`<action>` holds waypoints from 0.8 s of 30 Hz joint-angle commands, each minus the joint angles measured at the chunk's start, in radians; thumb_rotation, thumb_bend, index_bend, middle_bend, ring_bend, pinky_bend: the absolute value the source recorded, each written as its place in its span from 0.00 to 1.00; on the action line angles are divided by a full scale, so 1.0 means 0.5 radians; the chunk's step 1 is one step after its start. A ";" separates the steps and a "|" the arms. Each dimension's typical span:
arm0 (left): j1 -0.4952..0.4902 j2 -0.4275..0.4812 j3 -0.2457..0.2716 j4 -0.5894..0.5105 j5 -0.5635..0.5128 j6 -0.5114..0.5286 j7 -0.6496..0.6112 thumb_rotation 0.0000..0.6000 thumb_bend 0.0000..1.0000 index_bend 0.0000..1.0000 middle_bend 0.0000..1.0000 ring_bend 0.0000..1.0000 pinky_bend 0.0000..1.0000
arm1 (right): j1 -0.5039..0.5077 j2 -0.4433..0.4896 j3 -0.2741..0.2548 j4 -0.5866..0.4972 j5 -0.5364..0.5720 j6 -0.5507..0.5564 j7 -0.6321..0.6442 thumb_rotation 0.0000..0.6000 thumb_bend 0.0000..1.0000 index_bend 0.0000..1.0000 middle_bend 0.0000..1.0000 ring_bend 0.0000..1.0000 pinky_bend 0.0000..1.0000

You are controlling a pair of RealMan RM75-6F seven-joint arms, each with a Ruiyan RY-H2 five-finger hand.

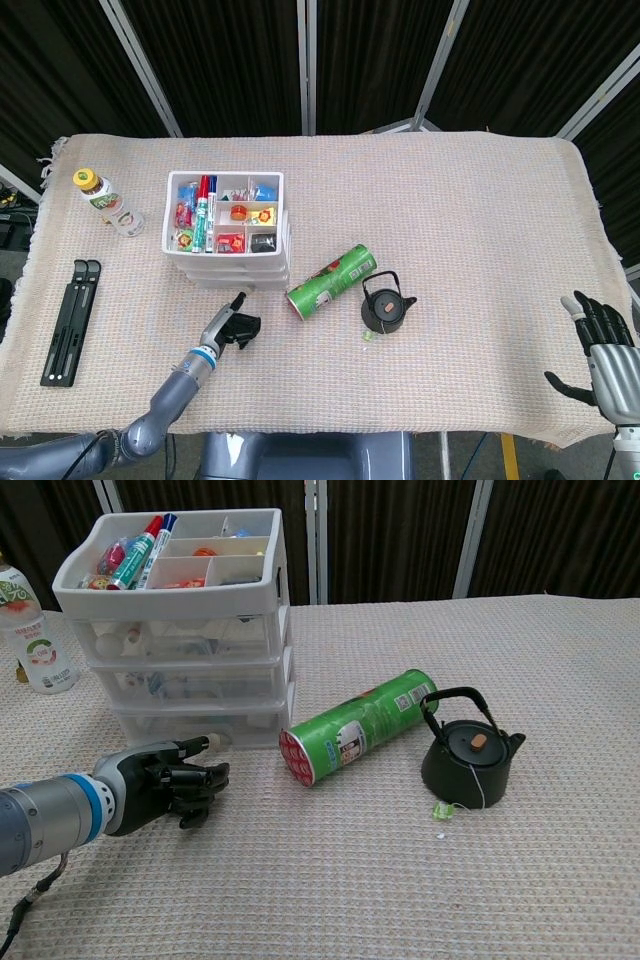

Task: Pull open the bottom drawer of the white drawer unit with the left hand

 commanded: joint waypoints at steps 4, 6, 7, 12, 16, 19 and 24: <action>0.009 -0.013 0.003 0.021 0.036 -0.011 -0.027 1.00 0.65 0.00 0.83 0.87 0.69 | 0.000 -0.001 0.000 -0.002 -0.001 0.001 -0.006 1.00 0.07 0.00 0.00 0.00 0.00; 0.010 -0.015 0.006 0.027 0.050 -0.017 -0.033 1.00 0.65 0.00 0.83 0.87 0.69 | -0.001 -0.002 -0.001 -0.003 -0.001 0.001 -0.010 1.00 0.07 0.00 0.00 0.00 0.00; 0.010 -0.015 0.008 0.028 0.054 -0.019 -0.034 1.00 0.65 0.00 0.83 0.87 0.69 | -0.001 -0.002 -0.002 -0.003 -0.001 0.001 -0.011 1.00 0.07 0.00 0.00 0.00 0.00; 0.023 -0.018 0.012 0.026 0.097 -0.008 -0.050 1.00 0.65 0.00 0.83 0.87 0.69 | -0.002 -0.002 -0.001 -0.005 -0.003 0.004 -0.015 1.00 0.07 0.00 0.00 0.00 0.00; 0.043 -0.021 0.009 0.029 0.122 0.029 -0.067 1.00 0.65 0.00 0.83 0.87 0.69 | -0.002 0.001 -0.002 -0.007 -0.001 0.002 -0.010 1.00 0.07 0.00 0.00 0.00 0.00; 0.049 -0.023 0.001 0.044 0.126 0.049 -0.073 1.00 0.65 0.00 0.83 0.87 0.69 | -0.002 0.005 0.000 -0.011 -0.004 0.006 -0.003 1.00 0.07 0.00 0.00 0.00 0.00; 0.057 -0.024 -0.001 0.044 0.141 0.053 -0.093 1.00 0.65 0.00 0.83 0.87 0.69 | 0.001 0.000 -0.005 -0.012 -0.007 -0.003 -0.017 1.00 0.07 0.00 0.00 0.00 0.00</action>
